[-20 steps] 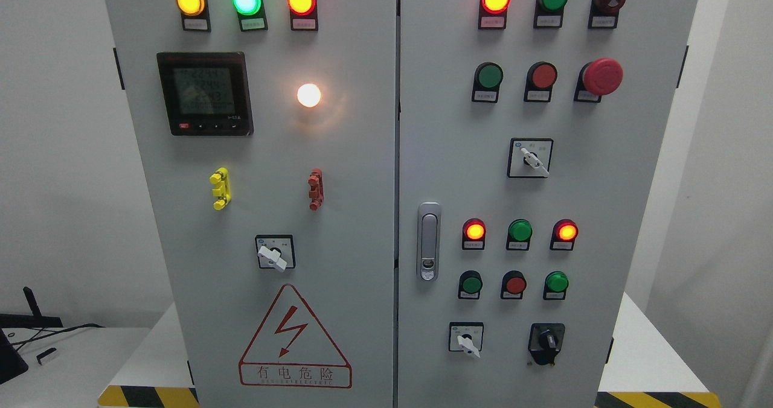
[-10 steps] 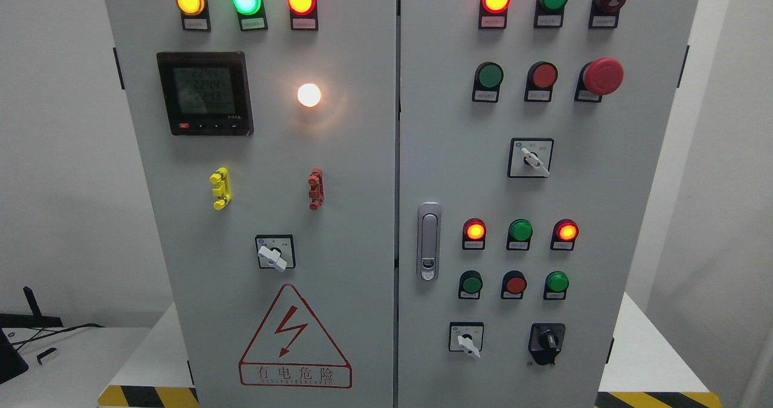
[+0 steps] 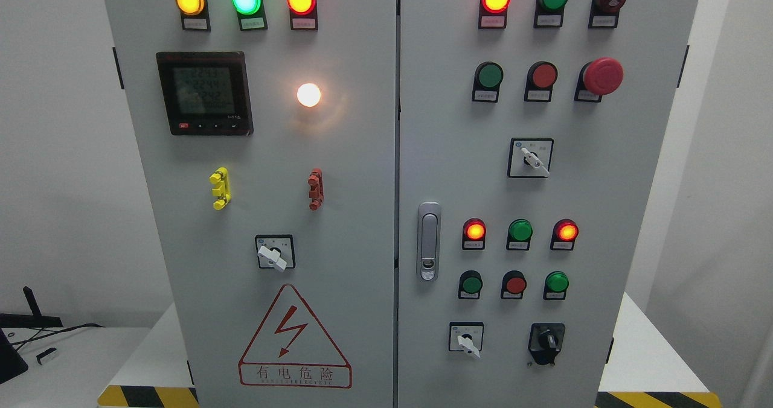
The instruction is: Trip black knob to open circuit
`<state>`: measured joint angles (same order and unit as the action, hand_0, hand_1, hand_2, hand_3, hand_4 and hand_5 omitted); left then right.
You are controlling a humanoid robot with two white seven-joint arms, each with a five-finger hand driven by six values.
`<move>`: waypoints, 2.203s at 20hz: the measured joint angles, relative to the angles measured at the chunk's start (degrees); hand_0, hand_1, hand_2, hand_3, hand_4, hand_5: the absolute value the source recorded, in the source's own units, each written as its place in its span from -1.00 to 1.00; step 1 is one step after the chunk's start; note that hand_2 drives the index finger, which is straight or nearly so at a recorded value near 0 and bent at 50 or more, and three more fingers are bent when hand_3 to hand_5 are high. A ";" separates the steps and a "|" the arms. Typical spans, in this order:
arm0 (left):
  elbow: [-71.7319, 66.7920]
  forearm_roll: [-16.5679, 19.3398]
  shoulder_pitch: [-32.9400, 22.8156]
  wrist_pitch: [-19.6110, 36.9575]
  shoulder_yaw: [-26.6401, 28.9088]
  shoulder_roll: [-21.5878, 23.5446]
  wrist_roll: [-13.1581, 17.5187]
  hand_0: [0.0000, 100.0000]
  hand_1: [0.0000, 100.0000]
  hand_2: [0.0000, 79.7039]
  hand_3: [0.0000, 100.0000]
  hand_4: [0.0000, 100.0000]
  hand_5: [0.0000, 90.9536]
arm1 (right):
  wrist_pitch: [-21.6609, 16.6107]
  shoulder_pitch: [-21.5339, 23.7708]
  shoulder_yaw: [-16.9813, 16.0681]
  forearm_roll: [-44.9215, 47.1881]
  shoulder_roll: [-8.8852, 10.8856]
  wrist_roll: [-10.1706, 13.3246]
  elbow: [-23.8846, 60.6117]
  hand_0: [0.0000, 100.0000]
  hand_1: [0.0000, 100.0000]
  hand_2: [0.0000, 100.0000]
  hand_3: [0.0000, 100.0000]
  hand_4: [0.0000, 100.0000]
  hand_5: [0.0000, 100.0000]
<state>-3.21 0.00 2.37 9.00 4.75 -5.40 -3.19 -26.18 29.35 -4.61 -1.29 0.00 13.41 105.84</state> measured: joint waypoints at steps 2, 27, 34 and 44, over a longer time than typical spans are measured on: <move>0.00 0.00 0.00 0.00 0.00 0.00 0.00 -0.76 -0.22 -1.00 -1.00 -1.00 -1.00 | 3.69 -1.91 0.00 -1.66 0.00 1.66 0.98 -0.84 0.47 -0.36 0.30 0.51 0.79; 0.01 0.00 0.00 0.00 0.00 0.01 0.00 -0.76 -0.22 -1.00 -1.00 -1.00 -1.00 | 31.19 -19.77 3.85 -14.25 -4.33 11.05 4.00 -0.52 0.61 -0.12 0.48 0.63 0.88; 0.01 0.00 0.00 0.01 0.00 0.00 0.00 -0.76 -0.22 -1.00 -1.00 -1.00 -1.00 | 33.46 -22.62 4.21 -15.21 -5.55 11.16 2.58 -0.49 0.58 -0.11 0.47 0.62 0.89; 0.01 0.00 0.00 0.01 0.00 0.00 0.00 -0.76 -0.22 -1.00 -1.00 -1.00 -1.00 | 36.15 -28.26 5.68 -15.48 -6.55 11.37 -0.65 -0.44 0.58 -0.15 0.45 0.61 0.89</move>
<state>-3.20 0.00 2.37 9.01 4.75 -5.40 -3.19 9.97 1.09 1.07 -16.76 -6.55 24.78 105.19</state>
